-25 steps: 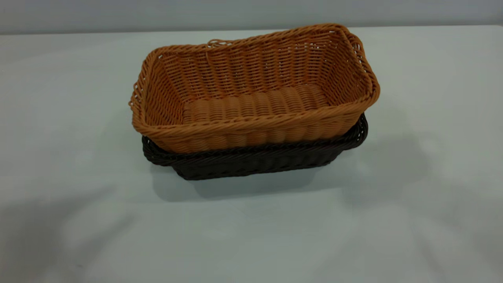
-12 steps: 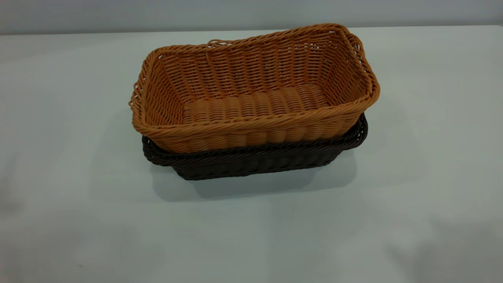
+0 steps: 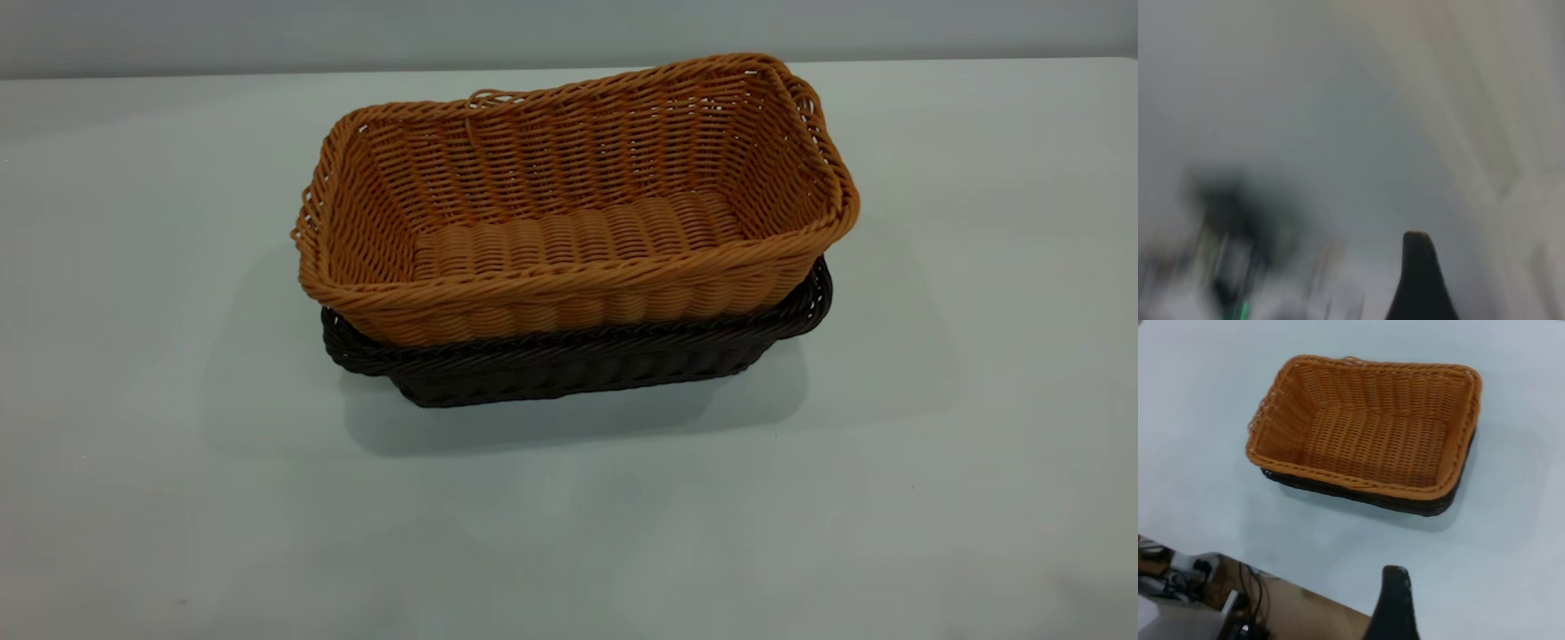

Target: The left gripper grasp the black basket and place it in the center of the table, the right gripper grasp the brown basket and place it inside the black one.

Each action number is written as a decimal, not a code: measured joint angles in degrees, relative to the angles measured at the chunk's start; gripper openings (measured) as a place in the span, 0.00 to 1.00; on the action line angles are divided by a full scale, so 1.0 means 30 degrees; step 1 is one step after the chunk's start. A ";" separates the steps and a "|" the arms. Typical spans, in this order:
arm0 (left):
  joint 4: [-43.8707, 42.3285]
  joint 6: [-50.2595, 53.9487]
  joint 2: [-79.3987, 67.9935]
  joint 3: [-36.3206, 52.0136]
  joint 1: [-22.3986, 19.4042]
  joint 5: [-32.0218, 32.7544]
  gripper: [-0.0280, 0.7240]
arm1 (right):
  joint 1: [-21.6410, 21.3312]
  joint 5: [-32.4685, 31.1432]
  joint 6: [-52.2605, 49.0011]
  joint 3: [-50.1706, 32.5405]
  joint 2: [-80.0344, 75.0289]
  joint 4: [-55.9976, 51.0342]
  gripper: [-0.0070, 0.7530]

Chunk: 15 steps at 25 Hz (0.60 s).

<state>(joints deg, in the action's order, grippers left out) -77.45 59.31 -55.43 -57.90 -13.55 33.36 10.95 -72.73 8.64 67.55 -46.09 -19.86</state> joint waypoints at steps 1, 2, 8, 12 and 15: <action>0.2357 -0.1137 0.0038 0.0042 0.0000 0.2227 0.66 | 0.0000 0.0000 -0.0021 -0.0077 0.0146 0.0252 0.74; 0.4336 -0.2912 0.0076 0.0062 0.0000 0.4035 0.65 | 0.0000 0.0000 -0.0021 -0.0103 0.0306 0.0463 0.74; 1.7722 -1.3886 0.0142 0.0062 0.0000 0.7571 0.61 | 0.0000 0.0020 -0.0135 -0.0727 0.1214 0.1643 0.74; 2.3589 -1.8763 0.0256 0.0062 0.0000 1.0159 0.60 | 0.0000 0.0037 -0.0698 -0.3357 0.2512 0.3018 0.74; 2.5815 -2.0350 0.1066 0.0465 0.0000 1.1111 0.59 | 0.0000 0.0037 -0.1487 -0.6570 0.3617 0.3988 0.74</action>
<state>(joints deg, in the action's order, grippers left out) 0.00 -1.74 -52.23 -56.51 -13.55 66.69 10.95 -72.62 4.17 47.84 -35.24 -7.89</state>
